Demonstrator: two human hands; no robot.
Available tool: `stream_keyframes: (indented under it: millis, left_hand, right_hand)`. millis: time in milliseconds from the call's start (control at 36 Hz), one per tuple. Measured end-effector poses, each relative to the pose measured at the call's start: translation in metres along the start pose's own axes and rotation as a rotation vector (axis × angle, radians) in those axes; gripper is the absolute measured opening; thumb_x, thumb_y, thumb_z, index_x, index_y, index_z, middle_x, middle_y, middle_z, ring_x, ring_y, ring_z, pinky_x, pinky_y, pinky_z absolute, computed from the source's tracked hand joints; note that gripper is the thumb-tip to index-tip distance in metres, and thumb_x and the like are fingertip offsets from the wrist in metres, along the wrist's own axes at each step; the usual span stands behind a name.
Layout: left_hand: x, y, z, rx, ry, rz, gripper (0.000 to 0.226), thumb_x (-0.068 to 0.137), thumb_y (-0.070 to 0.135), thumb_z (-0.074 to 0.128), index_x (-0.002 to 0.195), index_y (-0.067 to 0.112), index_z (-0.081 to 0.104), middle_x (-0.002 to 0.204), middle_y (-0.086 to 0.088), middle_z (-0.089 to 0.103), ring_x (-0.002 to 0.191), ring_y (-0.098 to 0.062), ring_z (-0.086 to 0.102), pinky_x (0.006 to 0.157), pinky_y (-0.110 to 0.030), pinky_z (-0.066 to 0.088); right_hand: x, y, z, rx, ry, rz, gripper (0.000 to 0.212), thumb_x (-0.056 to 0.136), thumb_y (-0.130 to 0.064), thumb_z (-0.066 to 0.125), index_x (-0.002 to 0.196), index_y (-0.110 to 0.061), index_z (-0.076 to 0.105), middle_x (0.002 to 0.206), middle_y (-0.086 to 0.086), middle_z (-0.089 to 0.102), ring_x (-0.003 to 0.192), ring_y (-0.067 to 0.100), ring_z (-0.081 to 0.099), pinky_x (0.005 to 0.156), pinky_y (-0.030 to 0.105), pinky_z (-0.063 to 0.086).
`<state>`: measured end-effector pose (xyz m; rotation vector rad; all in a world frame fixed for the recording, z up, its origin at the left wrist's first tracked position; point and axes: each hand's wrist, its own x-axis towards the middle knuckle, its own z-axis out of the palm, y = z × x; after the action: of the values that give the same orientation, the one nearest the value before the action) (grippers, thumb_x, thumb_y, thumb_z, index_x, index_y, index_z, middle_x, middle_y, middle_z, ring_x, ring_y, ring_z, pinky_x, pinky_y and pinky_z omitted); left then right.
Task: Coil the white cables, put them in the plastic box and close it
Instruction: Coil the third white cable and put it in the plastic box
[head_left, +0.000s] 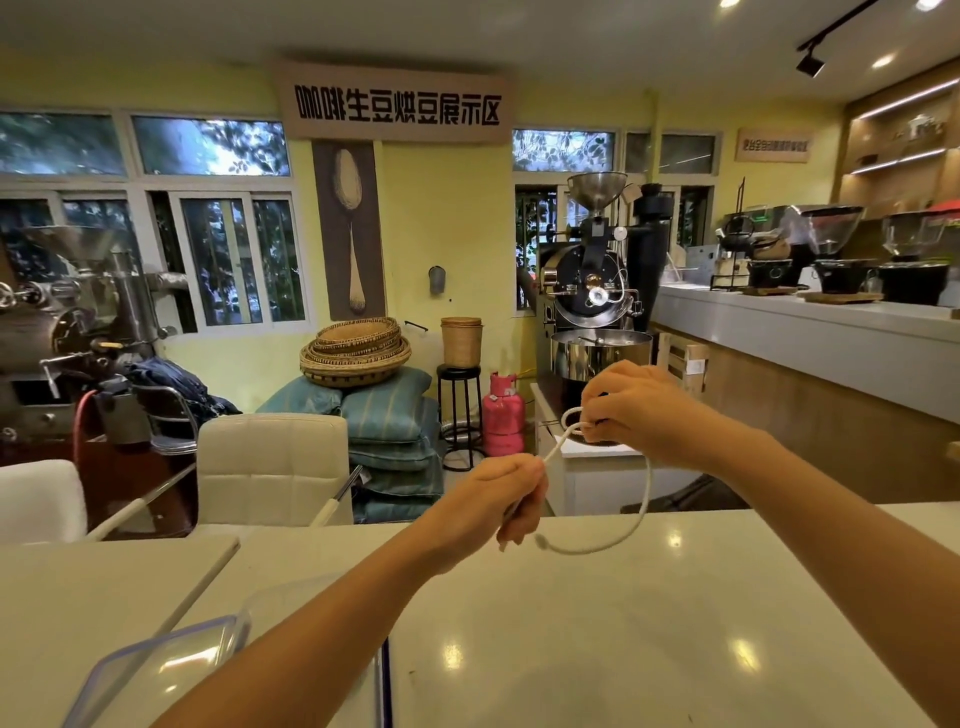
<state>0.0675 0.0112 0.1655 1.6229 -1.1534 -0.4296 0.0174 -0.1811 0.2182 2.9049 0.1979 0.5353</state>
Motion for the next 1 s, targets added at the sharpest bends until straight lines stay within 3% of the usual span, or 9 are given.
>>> stream_keyframes:
  millis: [194,333,444,556,667,722,833,917,1000]
  left_hand:
    - [-0.004,0.017,-0.004,-0.15,0.005,0.036,0.038,0.098,0.023,0.025,0.064,0.013,0.04,0.04,0.009,0.04,0.039,-0.004,0.035,0.045,-0.013,0.036]
    - [-0.004,0.026,-0.01,-0.232,0.087,0.027,0.04,0.098,0.021,0.024,0.062,0.013,0.04,0.038,0.007,0.039,0.038,-0.005,0.032,0.044,-0.016,0.032]
    - [-0.003,0.029,-0.014,-0.318,0.162,0.021,0.04,0.098,0.022,0.025,0.062,0.012,0.04,0.038,0.005,0.039,0.037,-0.006,0.033,0.042,-0.017,0.03]
    - [0.002,0.033,-0.017,-0.333,0.22,0.056,0.044,0.099,0.022,0.023,0.062,0.013,0.044,0.037,0.005,0.039,0.036,-0.006,0.034,0.044,-0.018,0.034]
    - [0.008,0.034,-0.016,-0.34,0.253,0.065,0.056,0.1,0.021,0.023,0.054,0.019,0.055,0.037,0.005,0.039,0.036,-0.006,0.034,0.048,-0.022,0.032]
    - [0.011,0.034,-0.015,-0.306,0.257,0.064,0.044,0.1,0.02,0.023,0.062,0.013,0.044,0.036,0.005,0.039,0.035,-0.006,0.034,0.048,-0.022,0.032]
    - [0.018,0.028,-0.014,-0.268,0.278,0.049,0.04,0.1,0.02,0.024,0.063,0.013,0.039,0.036,0.005,0.04,0.035,-0.006,0.034,0.044,-0.018,0.031]
    - [0.021,0.023,-0.012,-0.235,0.304,0.032,0.041,0.099,0.023,0.024,0.062,0.014,0.04,0.036,0.005,0.042,0.036,-0.006,0.035,0.042,-0.016,0.033]
    - [0.023,0.02,-0.011,-0.233,0.323,0.029,0.042,0.1,0.023,0.023,0.062,0.015,0.04,0.037,0.004,0.042,0.037,-0.005,0.036,0.045,-0.019,0.033]
  right_hand:
    - [0.0,-0.001,0.032,0.536,-0.078,0.121,0.02,0.084,-0.011,0.06,0.103,-0.013,0.064,0.099,-0.004,0.057,0.085,0.003,0.052,0.082,0.014,0.043]
    - [-0.005,-0.005,0.054,1.161,-0.189,0.319,0.015,0.086,-0.009,0.055,0.085,-0.02,0.064,0.098,0.0,0.064,0.091,0.009,0.059,0.081,0.02,0.046]
    - [-0.009,-0.009,0.072,1.021,-0.286,0.32,0.014,0.087,-0.011,0.055,0.09,-0.021,0.064,0.097,-0.004,0.063,0.089,0.006,0.058,0.076,0.014,0.045]
    - [-0.013,-0.025,0.095,0.906,-0.355,0.348,0.022,0.088,-0.017,0.054,0.106,-0.007,0.063,0.117,0.007,0.064,0.092,0.008,0.056,0.08,0.016,0.043]
    - [-0.016,-0.045,0.104,1.002,-0.451,0.318,0.003,0.084,-0.011,0.059,0.085,-0.014,0.058,0.132,0.01,0.056,0.116,0.018,0.053,0.099,0.03,0.039]
    - [-0.015,-0.052,0.097,1.173,-0.402,0.286,0.015,0.081,-0.006,0.06,0.079,-0.017,0.05,0.131,0.016,0.053,0.117,0.022,0.051,0.097,0.03,0.042]
    - [-0.004,-0.063,0.075,1.557,-0.188,0.289,0.029,0.066,-0.013,0.057,0.095,-0.015,0.054,0.121,0.019,0.056,0.117,0.031,0.052,0.099,0.036,0.041]
    - [0.003,-0.065,0.064,1.871,0.033,0.349,0.034,0.078,-0.021,0.054,0.11,-0.013,0.05,0.1,0.011,0.064,0.1,0.025,0.06,0.104,0.046,0.035]
    - [0.003,-0.062,0.046,2.215,0.281,0.43,0.036,0.095,-0.031,0.026,0.101,-0.011,0.055,0.091,0.015,0.066,0.09,0.028,0.061,0.088,0.039,0.043]
